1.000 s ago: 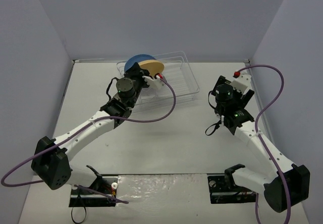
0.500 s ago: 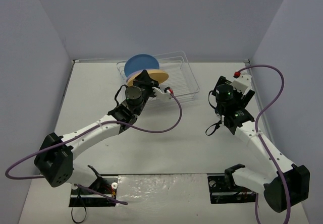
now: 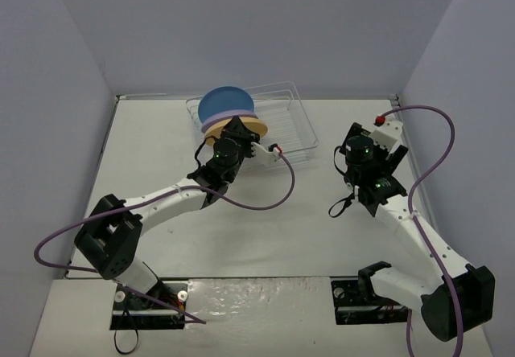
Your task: Load the plates into the dish rack
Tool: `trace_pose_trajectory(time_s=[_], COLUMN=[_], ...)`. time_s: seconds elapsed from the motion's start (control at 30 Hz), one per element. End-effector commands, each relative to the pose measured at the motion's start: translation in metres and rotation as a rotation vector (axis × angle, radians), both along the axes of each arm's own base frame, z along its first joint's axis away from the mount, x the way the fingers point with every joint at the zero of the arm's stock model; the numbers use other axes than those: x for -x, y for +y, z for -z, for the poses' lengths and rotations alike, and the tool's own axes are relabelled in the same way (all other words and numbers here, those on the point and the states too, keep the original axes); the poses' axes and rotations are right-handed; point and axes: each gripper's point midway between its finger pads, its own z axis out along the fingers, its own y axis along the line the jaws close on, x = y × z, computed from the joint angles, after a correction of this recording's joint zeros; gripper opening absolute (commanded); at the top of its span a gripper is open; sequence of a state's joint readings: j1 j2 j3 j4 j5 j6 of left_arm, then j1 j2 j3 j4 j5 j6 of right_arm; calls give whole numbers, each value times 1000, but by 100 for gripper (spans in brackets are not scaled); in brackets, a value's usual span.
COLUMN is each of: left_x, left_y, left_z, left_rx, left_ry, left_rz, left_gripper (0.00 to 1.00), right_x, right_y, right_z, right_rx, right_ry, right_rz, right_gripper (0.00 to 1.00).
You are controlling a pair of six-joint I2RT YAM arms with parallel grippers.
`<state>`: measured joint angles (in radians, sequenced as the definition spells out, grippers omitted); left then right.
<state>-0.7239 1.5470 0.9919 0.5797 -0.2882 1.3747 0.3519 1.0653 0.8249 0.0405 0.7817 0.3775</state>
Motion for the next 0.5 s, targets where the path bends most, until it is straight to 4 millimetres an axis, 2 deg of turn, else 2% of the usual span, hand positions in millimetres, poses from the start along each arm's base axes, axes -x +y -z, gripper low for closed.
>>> trace_pose_trajectory(time_s=[0.0, 0.3, 0.47], left_x=[-13, -9, -12], left_y=[31, 35, 30], left_z=[-84, -92, -71], left_rx=[130, 123, 94], left_ry=[-202, -216, -171], left_rz=[-103, -99, -82], left_gripper=[0, 0, 0], right_x=[0, -3, -5], right_y=[-9, -8, -8], right_z=[-16, -13, -11], right_rx=[-16, -17, -17], right_ry=[-76, -67, -59], right_rz=[56, 48, 43], right_gripper=[100, 100, 100])
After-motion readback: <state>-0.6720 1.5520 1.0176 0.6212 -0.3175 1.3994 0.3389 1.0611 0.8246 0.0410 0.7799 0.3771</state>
